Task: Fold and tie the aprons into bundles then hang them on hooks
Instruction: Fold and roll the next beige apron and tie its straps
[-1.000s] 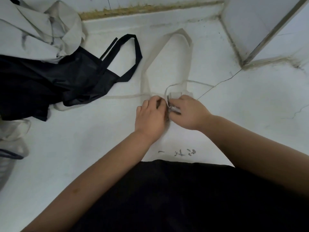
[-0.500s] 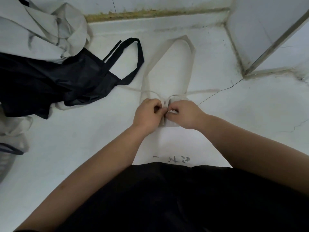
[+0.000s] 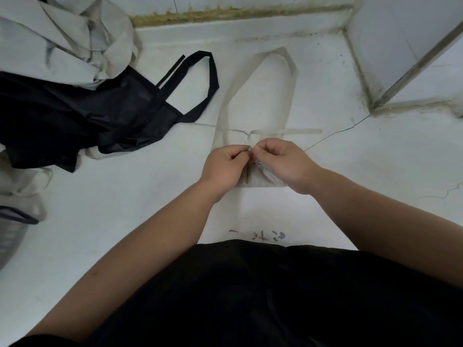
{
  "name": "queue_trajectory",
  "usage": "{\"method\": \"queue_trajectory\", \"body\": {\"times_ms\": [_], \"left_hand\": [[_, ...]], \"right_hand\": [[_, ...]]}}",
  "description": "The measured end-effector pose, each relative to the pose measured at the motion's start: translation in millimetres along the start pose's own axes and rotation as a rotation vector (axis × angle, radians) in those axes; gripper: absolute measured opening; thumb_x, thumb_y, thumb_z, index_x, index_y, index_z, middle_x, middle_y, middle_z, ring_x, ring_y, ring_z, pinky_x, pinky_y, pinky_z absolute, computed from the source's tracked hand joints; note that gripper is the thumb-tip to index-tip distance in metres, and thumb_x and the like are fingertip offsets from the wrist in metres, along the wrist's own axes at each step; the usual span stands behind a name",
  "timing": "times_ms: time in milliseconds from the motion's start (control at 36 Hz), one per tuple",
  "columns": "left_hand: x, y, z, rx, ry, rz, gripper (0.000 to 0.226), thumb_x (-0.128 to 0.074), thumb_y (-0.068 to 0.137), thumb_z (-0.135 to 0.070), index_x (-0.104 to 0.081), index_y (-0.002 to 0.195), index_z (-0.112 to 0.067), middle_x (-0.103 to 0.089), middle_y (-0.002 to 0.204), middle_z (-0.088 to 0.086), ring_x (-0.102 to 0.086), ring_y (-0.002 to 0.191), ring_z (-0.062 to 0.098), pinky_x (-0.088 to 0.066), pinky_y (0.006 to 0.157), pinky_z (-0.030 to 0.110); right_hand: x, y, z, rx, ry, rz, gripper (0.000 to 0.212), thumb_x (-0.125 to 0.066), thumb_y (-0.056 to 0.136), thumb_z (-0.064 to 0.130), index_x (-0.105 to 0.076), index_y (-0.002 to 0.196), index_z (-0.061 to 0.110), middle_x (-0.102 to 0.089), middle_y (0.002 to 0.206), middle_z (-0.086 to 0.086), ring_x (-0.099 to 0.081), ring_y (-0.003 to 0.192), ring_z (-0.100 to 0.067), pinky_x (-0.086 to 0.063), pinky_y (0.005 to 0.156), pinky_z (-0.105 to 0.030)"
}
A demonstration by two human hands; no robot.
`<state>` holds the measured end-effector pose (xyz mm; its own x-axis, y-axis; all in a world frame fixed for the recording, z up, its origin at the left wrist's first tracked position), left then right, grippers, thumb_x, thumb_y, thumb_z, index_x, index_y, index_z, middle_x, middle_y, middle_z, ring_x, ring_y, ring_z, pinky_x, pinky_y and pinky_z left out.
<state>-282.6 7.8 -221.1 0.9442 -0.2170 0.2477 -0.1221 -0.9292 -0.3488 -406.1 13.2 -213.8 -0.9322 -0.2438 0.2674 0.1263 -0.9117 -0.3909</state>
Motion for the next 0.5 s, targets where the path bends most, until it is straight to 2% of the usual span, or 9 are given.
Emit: {"method": "queue_trajectory", "body": {"times_ms": [83,167,222,278,361,444,500], "left_hand": [[-1.0,-0.2,0.5,0.029,0.037,0.046,0.036,-0.053,0.092,-0.011,-0.066,0.062,-0.027,-0.055,0.055,-0.014,-0.048,0.057,0.001,-0.04,0.06,0.017],[1.5,-2.3,1.5,0.094,-0.058,0.077,0.029,-0.056,0.09,-0.011,-0.073,0.072,-0.026,-0.063,0.068,-0.011,-0.053,0.066,0.002,-0.044,0.067,0.014],[1.6,-3.8,2.2,0.129,-0.108,0.122,0.024,-0.059,0.09,-0.016,-0.073,0.072,-0.024,-0.065,0.071,-0.01,-0.056,0.067,0.002,-0.045,0.071,0.015],[2.2,-3.3,3.4,0.131,-0.112,0.157,0.017,-0.062,0.091,-0.023,-0.075,0.08,-0.018,-0.068,0.077,-0.006,-0.059,0.071,0.002,-0.047,0.073,0.016],[5.4,-1.9,5.3,0.094,-0.083,0.14,0.028,-0.06,0.093,-0.026,-0.07,0.083,-0.001,-0.058,0.074,0.002,-0.049,0.068,0.007,-0.04,0.069,0.02],[6.0,-1.9,6.3,0.087,-0.103,0.164,0.03,-0.059,0.094,-0.026,-0.064,0.075,-0.004,-0.058,0.07,-0.001,-0.048,0.069,0.009,-0.038,0.071,0.022],[6.9,-1.0,9.7,0.11,-0.145,0.205,0.025,-0.059,0.094,-0.025,-0.065,0.074,-0.01,-0.061,0.078,0.002,-0.052,0.077,0.011,-0.041,0.081,0.024]], "right_hand": [[-3.1,-1.8,-3.1,-0.007,-0.005,0.004,0.02,-0.054,0.096,0.023,-0.062,0.078,0.019,-0.061,0.082,0.001,-0.053,0.078,-0.011,-0.044,0.076,-0.021],[-5.2,-2.3,-5.2,-0.034,-0.101,0.021,0.028,-0.055,0.095,0.025,-0.057,0.067,0.021,-0.054,0.075,-0.003,-0.045,0.069,-0.012,-0.037,0.06,-0.018],[-5.9,-2.1,-4.6,-0.06,-0.137,0.039,0.032,-0.055,0.094,0.023,-0.055,0.062,0.02,-0.049,0.067,0.001,-0.04,0.062,-0.011,-0.032,0.051,-0.016],[-6.7,-1.3,-4.8,-0.09,-0.152,0.048,0.031,-0.056,0.092,0.024,-0.055,0.062,0.017,-0.047,0.066,0.0,-0.039,0.063,-0.012,-0.031,0.055,-0.02],[-6.6,-2.1,-5.1,-0.139,-0.108,0.061,0.023,-0.057,0.089,0.025,-0.061,0.073,0.01,-0.05,0.075,-0.003,-0.043,0.072,-0.013,-0.034,0.064,-0.025],[-3.8,-2.8,-3.4,-0.178,-0.136,0.106,0.018,-0.053,0.09,0.021,-0.066,0.086,0.009,-0.054,0.083,-0.001,-0.048,0.08,-0.013,-0.037,0.067,-0.023],[-2.7,-2.3,-1.6,-0.182,-0.135,0.118,0.02,-0.05,0.093,0.024,-0.064,0.082,0.016,-0.056,0.084,0.003,-0.051,0.084,-0.014,-0.039,0.069,-0.021]]}}
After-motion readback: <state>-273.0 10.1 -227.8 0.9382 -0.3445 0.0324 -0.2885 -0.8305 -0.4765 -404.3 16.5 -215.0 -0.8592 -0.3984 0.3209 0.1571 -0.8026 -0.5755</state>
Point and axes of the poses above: each hand's wrist, its own y-axis towards the middle knuckle, its own x-axis out of the back of the hand, z = x × y, the point moved 7 cm from there along y, towards the middle knuckle
